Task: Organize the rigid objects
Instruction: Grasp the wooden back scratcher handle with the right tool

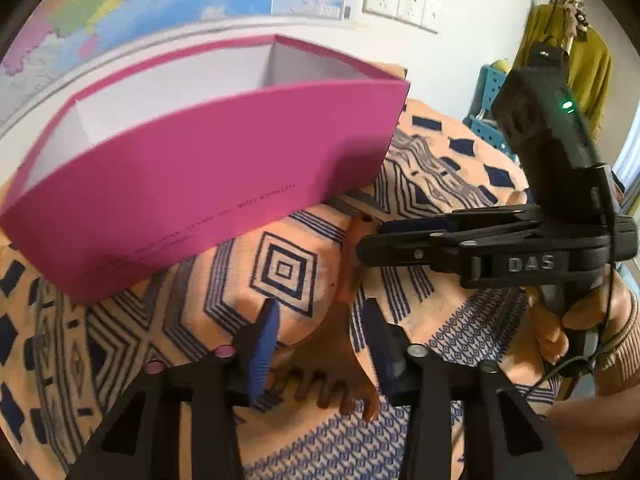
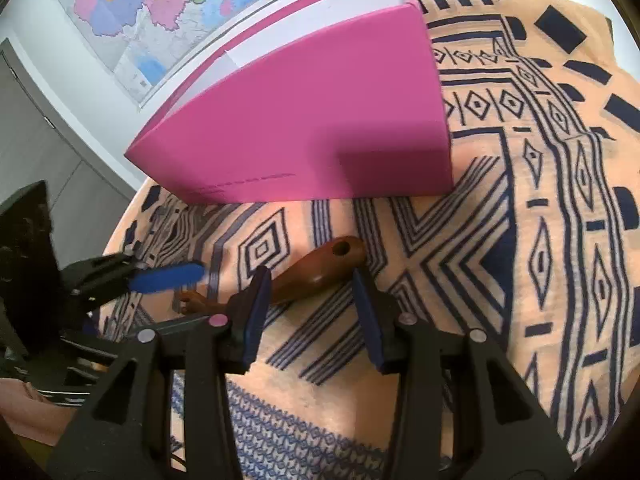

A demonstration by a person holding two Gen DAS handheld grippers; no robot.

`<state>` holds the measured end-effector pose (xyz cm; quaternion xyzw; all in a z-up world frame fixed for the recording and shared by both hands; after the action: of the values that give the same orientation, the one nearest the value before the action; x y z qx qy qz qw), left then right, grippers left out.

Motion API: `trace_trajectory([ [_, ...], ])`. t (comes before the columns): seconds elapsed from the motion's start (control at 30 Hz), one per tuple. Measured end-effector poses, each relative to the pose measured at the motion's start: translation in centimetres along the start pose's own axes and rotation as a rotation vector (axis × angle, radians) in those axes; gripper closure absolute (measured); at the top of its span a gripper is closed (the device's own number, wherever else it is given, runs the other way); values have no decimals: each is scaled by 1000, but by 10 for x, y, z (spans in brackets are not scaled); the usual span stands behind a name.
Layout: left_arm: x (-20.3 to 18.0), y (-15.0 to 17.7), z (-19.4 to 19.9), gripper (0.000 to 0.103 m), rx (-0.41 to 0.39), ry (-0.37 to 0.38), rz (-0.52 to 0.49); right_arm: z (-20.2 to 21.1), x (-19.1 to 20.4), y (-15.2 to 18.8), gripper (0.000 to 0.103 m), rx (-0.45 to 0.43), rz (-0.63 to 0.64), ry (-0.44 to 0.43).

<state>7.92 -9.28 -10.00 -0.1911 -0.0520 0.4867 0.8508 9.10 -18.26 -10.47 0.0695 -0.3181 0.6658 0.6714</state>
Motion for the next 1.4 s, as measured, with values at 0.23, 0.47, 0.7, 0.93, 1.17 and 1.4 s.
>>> trace_trajectory([
  [0.23,-1,-1,-18,66,51,55,14,-6,4,-4,58,0,-13,-39],
  [0.47,-9,-8,-25,76,45,66,9,-13,15,-8,58,10,3,-47],
  [0.7,-13,-8,-25,86,23,78,21,-17,19,-11,58,8,6,-30],
  [0.93,-10,-5,-21,86,-6,105,41,-21,22,-13,58,6,15,19],
  [1.17,-10,-1,-15,86,-24,107,36,-28,34,-16,66,5,75,204],
  [1.4,-7,3,-7,83,-25,122,49,-26,30,-12,77,-20,71,130],
])
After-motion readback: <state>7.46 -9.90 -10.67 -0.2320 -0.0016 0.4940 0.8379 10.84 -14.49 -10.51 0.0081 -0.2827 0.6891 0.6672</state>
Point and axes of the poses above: each gripper's, at about its wrist camera, not at the fingertips, and z roughly against the way its jaws point, x to its left, y to its underside, the point moved 6 cm from there along -z, roughly the way its jaws point, and after that the axes turned 15 degrees about x, right-handed, at the moved point
